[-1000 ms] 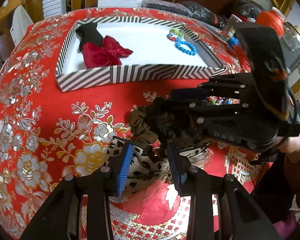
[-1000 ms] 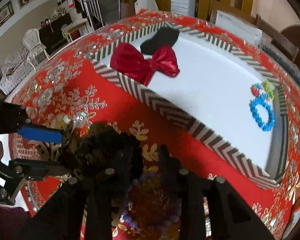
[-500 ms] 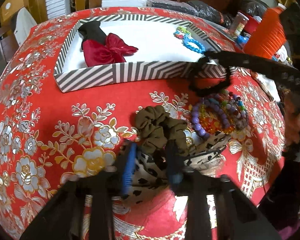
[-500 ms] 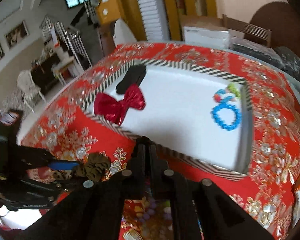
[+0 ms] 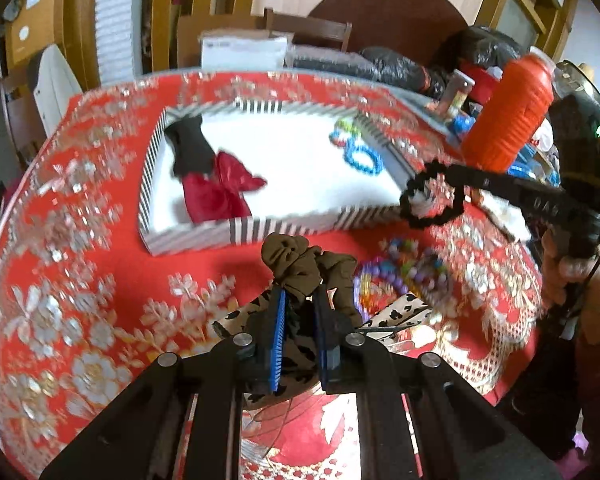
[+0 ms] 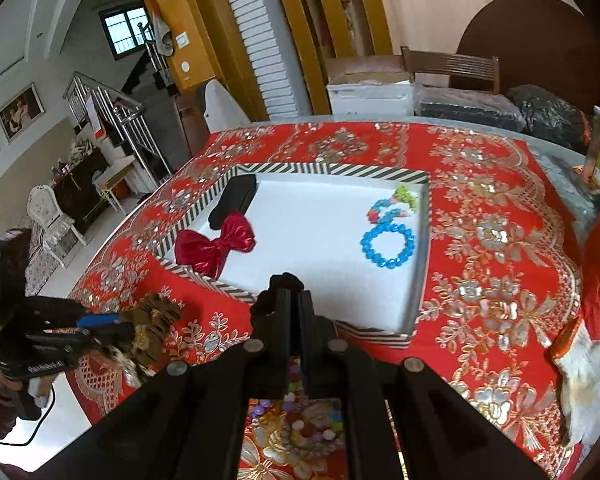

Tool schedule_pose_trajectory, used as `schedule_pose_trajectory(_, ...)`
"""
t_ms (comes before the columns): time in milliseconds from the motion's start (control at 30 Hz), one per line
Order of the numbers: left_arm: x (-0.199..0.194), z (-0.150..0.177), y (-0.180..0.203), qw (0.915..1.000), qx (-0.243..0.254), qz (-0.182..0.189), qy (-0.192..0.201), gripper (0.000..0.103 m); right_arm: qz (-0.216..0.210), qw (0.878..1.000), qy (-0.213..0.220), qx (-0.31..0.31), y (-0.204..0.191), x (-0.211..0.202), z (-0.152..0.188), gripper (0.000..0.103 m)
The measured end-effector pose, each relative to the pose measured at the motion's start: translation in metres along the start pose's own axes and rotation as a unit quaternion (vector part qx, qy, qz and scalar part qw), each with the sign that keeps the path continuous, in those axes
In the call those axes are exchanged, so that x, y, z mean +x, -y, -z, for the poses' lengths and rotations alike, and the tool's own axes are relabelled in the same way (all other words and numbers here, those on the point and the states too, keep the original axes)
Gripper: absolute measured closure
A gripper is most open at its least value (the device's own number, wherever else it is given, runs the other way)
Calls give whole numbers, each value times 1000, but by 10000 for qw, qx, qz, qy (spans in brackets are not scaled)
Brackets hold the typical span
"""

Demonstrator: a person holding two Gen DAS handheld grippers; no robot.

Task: Organize jewelry
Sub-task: 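Grasp the brown scrunchie with the left gripper while the right grasps the black bead bracelet, then carry the brown scrunchie over the tray with the left gripper while the right lowers the black bracelet in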

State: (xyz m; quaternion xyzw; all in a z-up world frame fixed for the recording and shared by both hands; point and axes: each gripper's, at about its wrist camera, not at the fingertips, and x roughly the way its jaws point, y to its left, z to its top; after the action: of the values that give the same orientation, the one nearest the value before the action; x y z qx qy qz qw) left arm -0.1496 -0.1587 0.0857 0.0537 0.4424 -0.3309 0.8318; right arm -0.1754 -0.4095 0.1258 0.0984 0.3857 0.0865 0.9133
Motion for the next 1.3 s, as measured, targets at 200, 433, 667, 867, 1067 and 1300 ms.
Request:
schedule_pose_trajectory(200,-4,-25,-7,9996,-142,-39,226,100,125,9997,27,212,15,1,-6,99)
schedule_pose_trajectory(433,-2,-57,-14,9986,-166,-216,451,100,339,9986,81,388,31,7,-22,100)
schedule_pose_trajectory(667,15,-84,-29,9972,-273,-449,534,100,468,9976,3,514,39,27,-31,100)
schedule_pose_trajectory(867,29,-99,-33,9968,-245,-570,512,100,471,9971,-126,578,44,43,-30,100)
schedule_pose_trajectory(1067,41,-113,-37,9965,-274,-604,510,100,457,9970,-212,580,45,53,-29,100)
schedule_pose_trajectory(1300,50,-130,-42,9961,-285,-659,514,100,441,9969,-232,603,49,57,-32,99)
